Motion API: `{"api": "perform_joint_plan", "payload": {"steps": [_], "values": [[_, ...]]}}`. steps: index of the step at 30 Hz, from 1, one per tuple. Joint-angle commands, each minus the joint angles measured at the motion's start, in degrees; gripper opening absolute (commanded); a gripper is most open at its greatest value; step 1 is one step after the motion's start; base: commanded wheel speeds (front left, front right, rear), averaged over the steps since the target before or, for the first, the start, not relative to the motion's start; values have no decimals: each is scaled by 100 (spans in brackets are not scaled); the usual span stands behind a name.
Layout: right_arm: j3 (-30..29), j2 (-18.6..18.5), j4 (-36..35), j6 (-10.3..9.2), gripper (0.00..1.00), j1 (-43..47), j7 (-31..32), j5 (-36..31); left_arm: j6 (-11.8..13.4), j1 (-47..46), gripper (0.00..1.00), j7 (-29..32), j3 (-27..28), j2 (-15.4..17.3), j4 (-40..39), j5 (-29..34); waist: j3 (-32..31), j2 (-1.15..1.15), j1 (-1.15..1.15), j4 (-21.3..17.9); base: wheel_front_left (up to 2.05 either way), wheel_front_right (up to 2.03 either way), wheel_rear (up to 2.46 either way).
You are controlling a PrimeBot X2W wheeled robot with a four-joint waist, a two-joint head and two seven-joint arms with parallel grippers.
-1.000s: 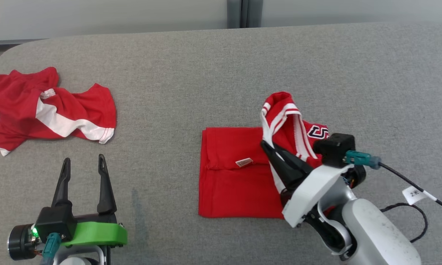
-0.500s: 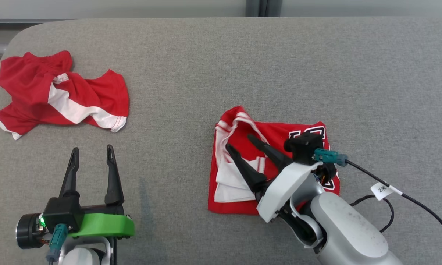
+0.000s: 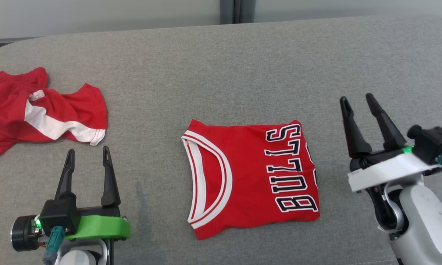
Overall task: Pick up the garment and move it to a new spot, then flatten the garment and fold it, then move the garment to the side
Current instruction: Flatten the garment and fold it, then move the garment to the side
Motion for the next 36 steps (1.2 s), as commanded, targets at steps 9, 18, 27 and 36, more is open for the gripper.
{"api": "perform_joint_plan", "payload": {"steps": [9, 18, 27, 36], "values": [[-847, 282, -302, -1, 100, 1128, -179, -587, -68, 163, 100, -16, 103, 8, 58, 135, -94, 0, 0, -155, 0, 0, 0], [-1117, 773, -516, -1, 100, 1644, -181, -934, 20, 335, 100, -16, 171, 8, 44, 173, -275, 0, 0, -47, 0, 0, 0], [-1041, 842, -301, -1, 100, 1726, -179, -1229, 40, 417, 100, -16, 191, 8, 175, 223, -451, 0, 0, 86, 0, 0, 0], [-724, 690, -27, -1, 100, 1498, -179, -1279, 75, 426, 100, -16, 170, 8, 182, 171, -453, 0, 0, 143, 0, 0, 0]]}}
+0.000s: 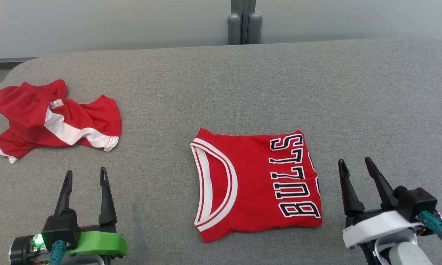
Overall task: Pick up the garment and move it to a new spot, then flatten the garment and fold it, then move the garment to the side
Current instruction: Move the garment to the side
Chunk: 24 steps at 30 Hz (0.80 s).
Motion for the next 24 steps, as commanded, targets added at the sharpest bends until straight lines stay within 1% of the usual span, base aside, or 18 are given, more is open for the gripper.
{"api": "perform_joint_plan", "payload": {"steps": [1, 6, 10, 15, 24], "values": [[129, -62, 44, -1, 100, -219, -14, -49, 26, 21, 100, -16, 12, 9, -1, -24, 43, 0, 0, 4, 0, 0, 0], [619, -187, 320, -1, 100, -850, 67, -9, -14, -186, 100, -16, -6, 9, 24, -54, 191, 0, 0, 58, 0, 0, 0], [807, -210, 717, -1, 100, -1300, 232, 10, 12, -305, 100, -16, -117, 9, 13, -81, 323, 0, 0, 163, 0, 0, 0], [882, -197, 1427, -1, 100, -1500, 449, 23, 82, -424, 100, -16, -269, 9, -15, -160, 500, 0, 0, 302, 0, 0, 0], [1006, -105, 2360, -1, 100, -1530, 294, 205, 129, -538, 100, -16, -342, 9, -2, -193, 718, 0, 0, 404, 0, 0, 0]]}}
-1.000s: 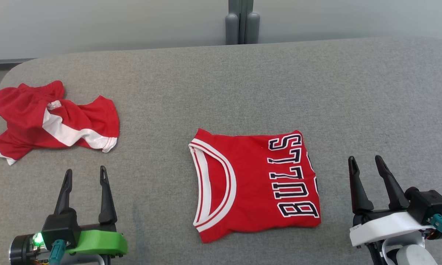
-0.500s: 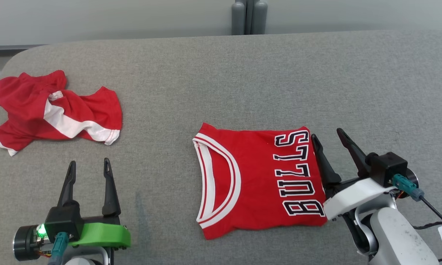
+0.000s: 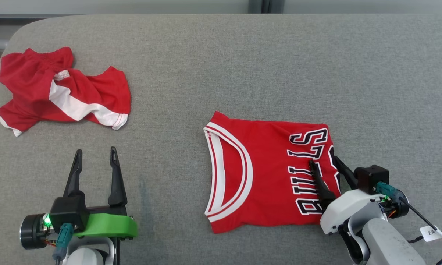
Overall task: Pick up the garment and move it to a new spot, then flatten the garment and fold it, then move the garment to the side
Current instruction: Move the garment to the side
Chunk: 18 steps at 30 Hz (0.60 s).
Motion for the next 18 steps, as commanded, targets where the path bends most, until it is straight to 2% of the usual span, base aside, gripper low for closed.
{"api": "perform_joint_plan", "payload": {"steps": [1, 6, 7, 8, 9, 12, 18], "values": [[61, 32, 102, -1, 100, 21, -41, 107, 31, -105, 100, -16, -14, 9, -2, -13, 51, 0, 0, 39, 0, 0, 0], [511, 208, 348, 12, 100, 190, 47, 425, 69, -135, 100, -16, -38, 9, -41, -57, 106, 0, 0, 45, 0, 0, 0], [628, 225, 361, 21, 61, 198, 56, 538, 77, -150, 100, -16, -47, 9, -50, -78, 118, 0, 0, 49, 0, 0, 0], [711, 216, 357, 22, 39, 184, 44, 597, 84, -163, 100, -16, -53, 9, -55, -85, 128, 0, 0, 53, 0, 0, 0], [799, 159, 334, 23, 0, 124, 11, 590, 98, -176, 100, -16, -55, 9, -82, -113, 147, 0, 0, 53, 0, 0, 0], [825, -22, 207, 13, 0, -268, -98, 541, 143, -225, 100, -16, -56, 9, -145, -162, 256, 0, 0, 23, 0, 0, 0], [803, -684, 100, -5, 0, -1596, -190, 384, 193, -547, 100, -16, -121, 8, -414, -111, 727, 0, 0, -68, 0, 0, 0]]}}
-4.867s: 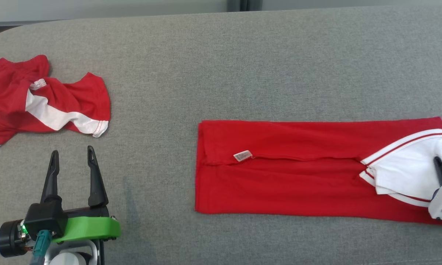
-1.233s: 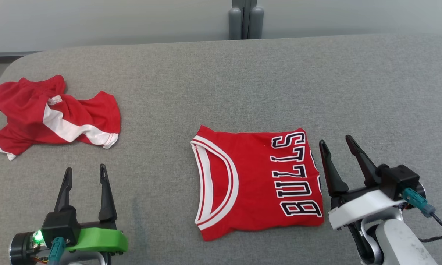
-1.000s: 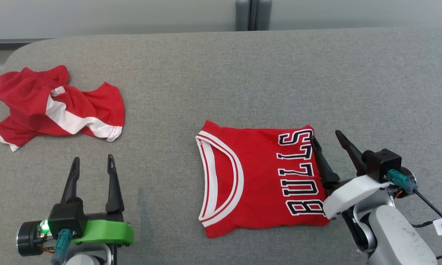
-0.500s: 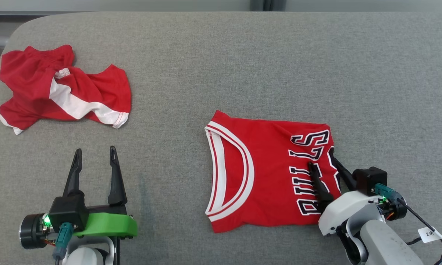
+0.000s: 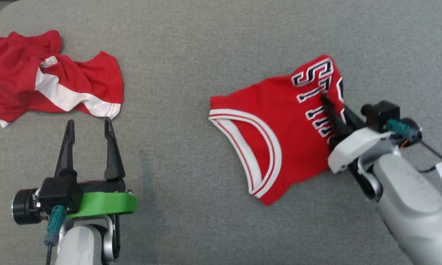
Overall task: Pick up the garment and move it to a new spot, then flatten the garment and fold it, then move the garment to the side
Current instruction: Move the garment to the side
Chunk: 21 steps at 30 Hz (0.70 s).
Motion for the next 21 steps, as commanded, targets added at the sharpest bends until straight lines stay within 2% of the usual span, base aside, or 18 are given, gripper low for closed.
{"api": "perform_joint_plan", "payload": {"steps": [1, 6, 11, 17, 21], "values": [[14, -120, 13, -10, 0, -256, -3, 28, 31, -173, 100, -16, -11, 9, -69, 59, 346, 0, 0, -86, 0, 0, 0], [203, -795, 224, -10, 0, -1366, 63, 153, 83, -637, 100, -16, -120, 9, -398, 220, 1004, 0, 0, -254, 0, 0, 0], [383, -1452, 447, -10, 0, -2192, 10, 458, 90, -1043, 100, -16, -122, 36, -736, 482, 1600, 0, 0, -659, 0, 0, 0], [422, -2082, 788, -10, 0, -2757, -98, 867, 91, -1270, 100, -14, -147, 254, -1084, 791, 2120, 0, 0, -1257, 0, 0, 0], [456, -2453, 1029, -10, 0, -2993, -146, 1075, 139, -1301, 100, -9, -153, 416, -1289, 927, 2305, 0, 0, -1523, 0, 0, 0]]}}
